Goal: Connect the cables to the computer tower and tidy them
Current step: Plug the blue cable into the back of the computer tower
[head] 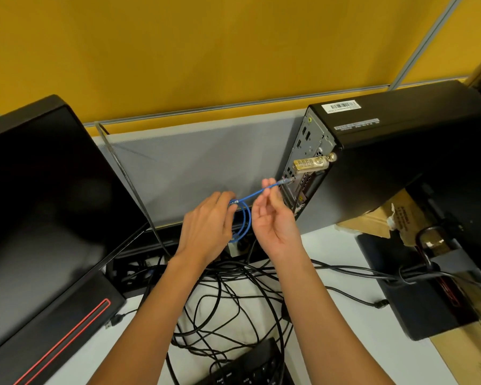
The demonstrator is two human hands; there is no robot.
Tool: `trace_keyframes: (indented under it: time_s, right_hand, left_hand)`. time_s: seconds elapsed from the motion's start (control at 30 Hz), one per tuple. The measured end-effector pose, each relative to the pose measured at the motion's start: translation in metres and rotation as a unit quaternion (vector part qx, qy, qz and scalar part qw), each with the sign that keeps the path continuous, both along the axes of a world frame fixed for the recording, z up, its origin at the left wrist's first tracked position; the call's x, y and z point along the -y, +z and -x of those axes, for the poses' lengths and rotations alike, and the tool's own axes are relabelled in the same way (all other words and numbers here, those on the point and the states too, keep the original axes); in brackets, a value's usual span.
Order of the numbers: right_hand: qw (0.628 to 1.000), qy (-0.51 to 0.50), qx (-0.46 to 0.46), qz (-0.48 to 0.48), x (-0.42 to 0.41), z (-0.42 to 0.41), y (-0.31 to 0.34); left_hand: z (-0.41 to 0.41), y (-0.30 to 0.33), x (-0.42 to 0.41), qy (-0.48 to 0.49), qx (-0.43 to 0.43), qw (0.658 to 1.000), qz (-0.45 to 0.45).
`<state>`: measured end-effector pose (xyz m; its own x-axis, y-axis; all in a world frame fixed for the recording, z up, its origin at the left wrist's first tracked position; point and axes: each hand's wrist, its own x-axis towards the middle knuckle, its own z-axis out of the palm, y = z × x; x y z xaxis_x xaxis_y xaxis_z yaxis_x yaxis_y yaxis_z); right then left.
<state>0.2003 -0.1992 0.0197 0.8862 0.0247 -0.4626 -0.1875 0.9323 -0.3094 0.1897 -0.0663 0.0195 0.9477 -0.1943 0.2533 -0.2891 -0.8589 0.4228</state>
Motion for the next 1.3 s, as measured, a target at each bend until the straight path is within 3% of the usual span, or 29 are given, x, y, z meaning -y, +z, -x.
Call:
trace_keyframes:
  time_s: [0.03,0.1,0.17,0.3,0.43,0.57,0.67,0.8,0.9,1.03,1.23,1.3]
  right_hand:
    - [0.995,0.032,-0.004,0.094,-0.002,0.003,-0.002]
    - [0.942,0.123,0.019,0.312,-0.005,0.016,-0.005]
    - [0.894,0.186,0.050,0.406,-0.010,0.029,-0.010]
    - [0.923,0.139,0.064,0.353,-0.019,0.030,-0.012]
    - [0.892,0.137,0.081,0.423,-0.022,0.022,-0.011]
    - [0.869,0.137,0.124,0.459,-0.019,0.022,-0.016]
    - [0.872,0.121,0.107,0.462,-0.018,0.025,-0.021]
    - [0.888,0.104,0.081,0.440,-0.025,0.024,-0.027]
    - [0.886,0.083,0.070,0.451,-0.030,0.021,-0.028]
    - [0.890,0.083,0.038,0.446,-0.033,0.022,-0.030]
    - [0.882,0.090,0.018,0.463,-0.035,0.018,-0.031]
    - [0.878,0.100,0.024,0.468,-0.037,0.015,-0.034]
  left_hand:
    - [0.001,0.001,0.002,0.002,-0.005,1.000,0.014]
    - [0.004,0.003,0.006,0.011,-0.019,0.998,0.064]
    - [0.007,0.004,0.009,0.019,-0.030,0.993,0.110]
    - [0.011,0.009,0.009,-0.021,-0.074,0.992,0.097]
    - [0.013,0.017,0.010,-0.040,-0.102,0.994,0.025]
    - [0.008,0.018,0.008,-0.026,-0.140,0.988,0.061]
    - [0.003,0.022,0.007,-0.033,-0.205,0.976,0.071]
    - [-0.016,0.029,0.014,0.016,-0.120,0.992,-0.031]
    - [-0.037,0.039,0.036,-0.032,-0.192,0.975,0.105]
    - [-0.061,0.045,0.063,-0.103,-0.339,0.888,0.292]
    - [-0.070,0.035,0.071,-0.051,-0.390,0.807,0.441]
    - [-0.070,0.030,0.069,-0.043,-0.376,0.816,0.437]
